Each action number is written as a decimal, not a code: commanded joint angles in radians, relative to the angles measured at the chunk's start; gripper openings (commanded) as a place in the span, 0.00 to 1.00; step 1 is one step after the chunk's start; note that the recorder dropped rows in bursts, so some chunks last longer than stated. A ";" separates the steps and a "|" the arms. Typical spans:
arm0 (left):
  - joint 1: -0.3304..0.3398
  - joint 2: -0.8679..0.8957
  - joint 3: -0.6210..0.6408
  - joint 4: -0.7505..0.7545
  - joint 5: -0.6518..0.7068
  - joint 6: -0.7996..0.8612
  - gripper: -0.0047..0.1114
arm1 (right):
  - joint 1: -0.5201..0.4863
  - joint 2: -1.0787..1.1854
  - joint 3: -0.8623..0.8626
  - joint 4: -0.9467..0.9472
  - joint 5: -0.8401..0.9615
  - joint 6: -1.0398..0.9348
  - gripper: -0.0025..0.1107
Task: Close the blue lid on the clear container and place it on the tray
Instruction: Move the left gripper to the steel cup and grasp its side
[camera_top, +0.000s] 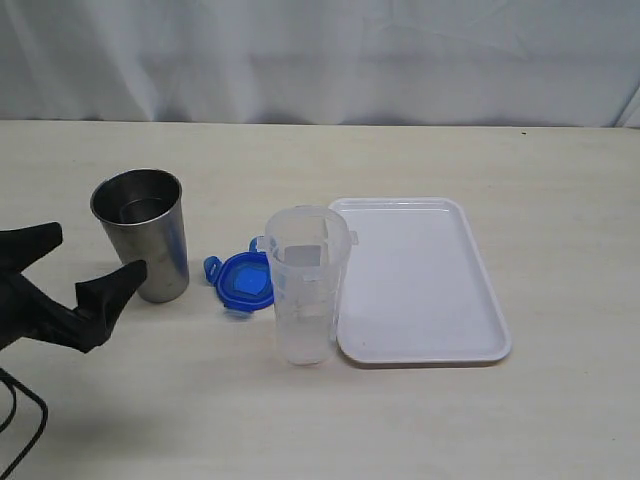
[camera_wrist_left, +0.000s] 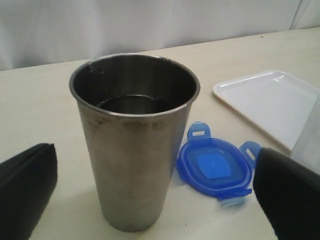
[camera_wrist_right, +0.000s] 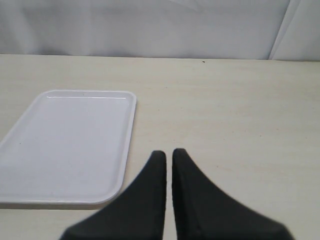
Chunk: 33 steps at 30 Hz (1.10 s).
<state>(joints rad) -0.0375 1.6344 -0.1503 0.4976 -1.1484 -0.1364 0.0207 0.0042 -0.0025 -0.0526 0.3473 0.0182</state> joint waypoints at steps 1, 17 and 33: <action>0.002 0.114 -0.068 0.045 -0.039 0.036 0.94 | -0.006 -0.004 0.002 -0.008 -0.002 -0.006 0.06; 0.002 0.332 -0.257 0.083 -0.073 0.036 0.94 | -0.006 -0.004 0.002 -0.008 -0.002 -0.006 0.06; 0.002 0.402 -0.365 0.158 -0.073 0.025 0.94 | -0.006 -0.004 0.002 -0.008 -0.002 -0.006 0.06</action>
<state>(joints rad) -0.0375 2.0332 -0.5011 0.6273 -1.2060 -0.1007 0.0207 0.0042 -0.0025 -0.0526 0.3493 0.0182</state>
